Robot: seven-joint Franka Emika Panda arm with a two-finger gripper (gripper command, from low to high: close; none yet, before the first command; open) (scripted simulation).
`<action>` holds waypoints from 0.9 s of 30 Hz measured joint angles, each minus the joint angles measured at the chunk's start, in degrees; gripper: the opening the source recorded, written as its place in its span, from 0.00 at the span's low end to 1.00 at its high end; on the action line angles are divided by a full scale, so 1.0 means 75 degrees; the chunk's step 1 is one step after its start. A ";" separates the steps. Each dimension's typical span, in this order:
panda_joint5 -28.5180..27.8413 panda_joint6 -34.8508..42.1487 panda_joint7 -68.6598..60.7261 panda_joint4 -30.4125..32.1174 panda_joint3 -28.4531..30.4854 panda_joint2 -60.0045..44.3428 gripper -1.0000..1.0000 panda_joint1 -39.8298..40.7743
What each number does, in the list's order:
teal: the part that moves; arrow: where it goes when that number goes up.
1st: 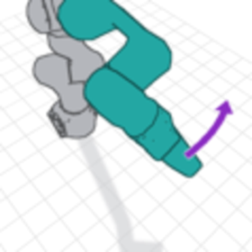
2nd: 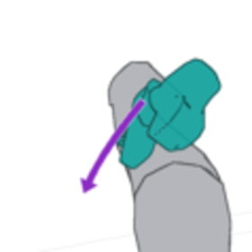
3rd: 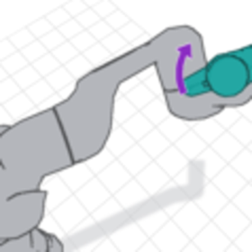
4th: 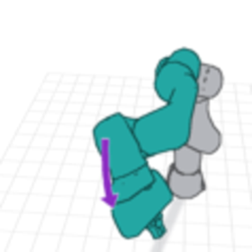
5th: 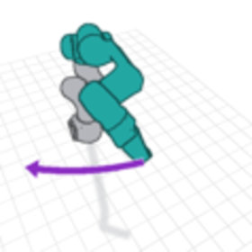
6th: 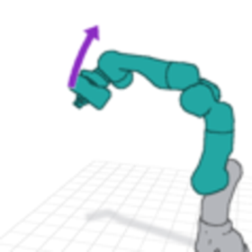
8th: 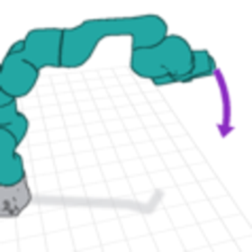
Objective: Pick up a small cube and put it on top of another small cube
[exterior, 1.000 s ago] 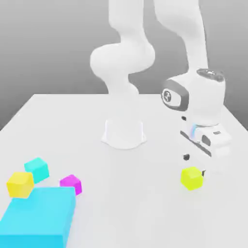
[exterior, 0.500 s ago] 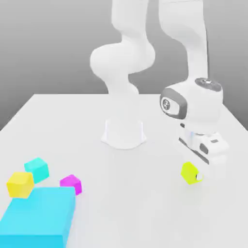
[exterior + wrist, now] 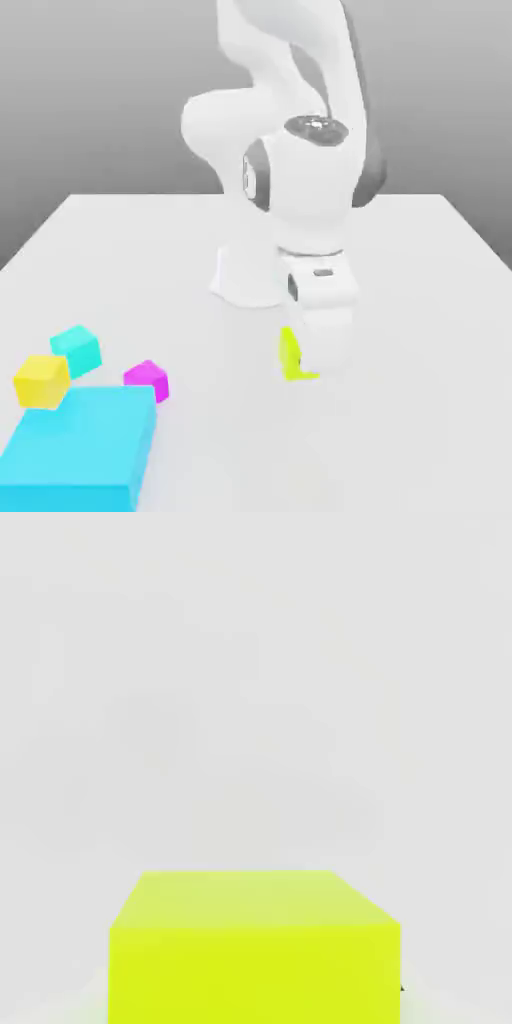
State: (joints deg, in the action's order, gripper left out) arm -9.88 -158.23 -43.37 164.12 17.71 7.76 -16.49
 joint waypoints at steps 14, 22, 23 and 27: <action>-0.1045 0.0841 -0.2324 -0.0285 0.2891 0.0639 0.00 0.3005; -0.0509 0.0620 -0.3397 -0.0401 0.3803 0.0257 0.00 0.3220; -0.0337 0.0522 -0.3520 -0.0408 0.3855 0.0144 0.00 0.3131; 0.0549 0.0065 -0.4149 -0.0413 0.4032 -0.0407 0.00 0.2759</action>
State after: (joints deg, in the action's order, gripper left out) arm -5.76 -157.74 -74.49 161.03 47.96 4.70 4.20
